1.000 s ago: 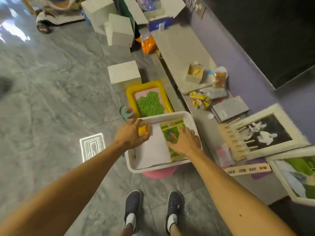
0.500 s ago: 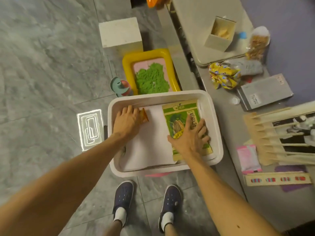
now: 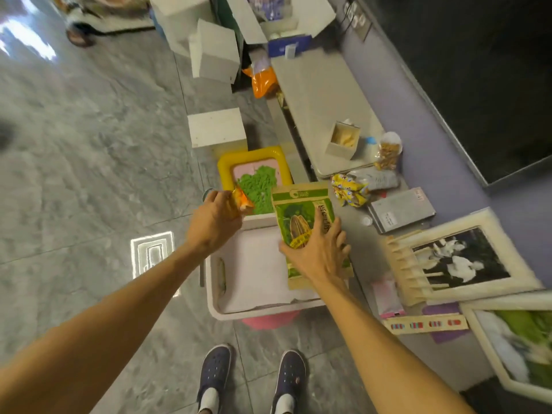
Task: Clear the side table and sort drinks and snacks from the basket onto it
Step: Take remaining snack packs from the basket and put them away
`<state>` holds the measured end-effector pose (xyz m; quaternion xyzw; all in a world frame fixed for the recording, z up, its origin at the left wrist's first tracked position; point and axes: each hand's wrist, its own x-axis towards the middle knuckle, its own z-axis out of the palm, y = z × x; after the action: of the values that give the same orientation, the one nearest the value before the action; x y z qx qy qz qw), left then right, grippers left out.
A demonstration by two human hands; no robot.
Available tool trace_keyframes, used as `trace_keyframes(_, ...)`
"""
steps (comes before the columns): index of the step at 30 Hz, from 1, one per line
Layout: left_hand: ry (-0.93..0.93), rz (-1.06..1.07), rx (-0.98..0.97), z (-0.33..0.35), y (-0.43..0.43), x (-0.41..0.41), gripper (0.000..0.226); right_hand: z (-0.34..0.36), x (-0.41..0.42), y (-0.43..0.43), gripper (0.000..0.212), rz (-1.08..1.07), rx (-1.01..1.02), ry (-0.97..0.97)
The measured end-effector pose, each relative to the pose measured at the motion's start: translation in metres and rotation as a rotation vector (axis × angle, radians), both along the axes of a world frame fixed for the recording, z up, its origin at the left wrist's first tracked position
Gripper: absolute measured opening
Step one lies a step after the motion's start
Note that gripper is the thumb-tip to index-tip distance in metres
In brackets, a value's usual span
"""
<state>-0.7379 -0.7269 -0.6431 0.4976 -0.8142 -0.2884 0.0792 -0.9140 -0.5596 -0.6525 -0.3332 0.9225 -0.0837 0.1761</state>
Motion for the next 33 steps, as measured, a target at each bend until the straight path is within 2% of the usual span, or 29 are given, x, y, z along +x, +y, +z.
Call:
trace_keyframes(4,0.077,0.03,-0.006,0.093,0.0,0.013,0.064,0.099,-0.012,-0.005,0.13,0.034,-0.102,0.054)
trace_keyframes(8,0.223,0.042,-0.051,0.184,0.002,0.016,0.055,0.194,-0.024,-0.005,0.13,0.057,-0.204,0.119)
trace_keyframes(17,0.378,-0.135,-0.166,0.345,0.026,0.002,0.051,0.36,-0.025,0.032,0.132,0.019,-0.273,0.18)
trace_keyframes(24,0.48,-0.389,-0.177,0.409,0.053,-0.012,0.035,0.433,-0.003,0.084,0.133,-0.156,-0.307,0.295)
trace_keyframes(29,0.513,-0.536,-0.13,0.424,0.075,-0.027,0.039,0.449,0.014,0.134,0.135,-0.323,-0.306,0.37)
trace_keyframes(33,0.489,-0.65,-0.091,0.414,0.118,-0.043,0.055,0.447,0.029,0.194,0.134,-0.444,-0.26,0.42)
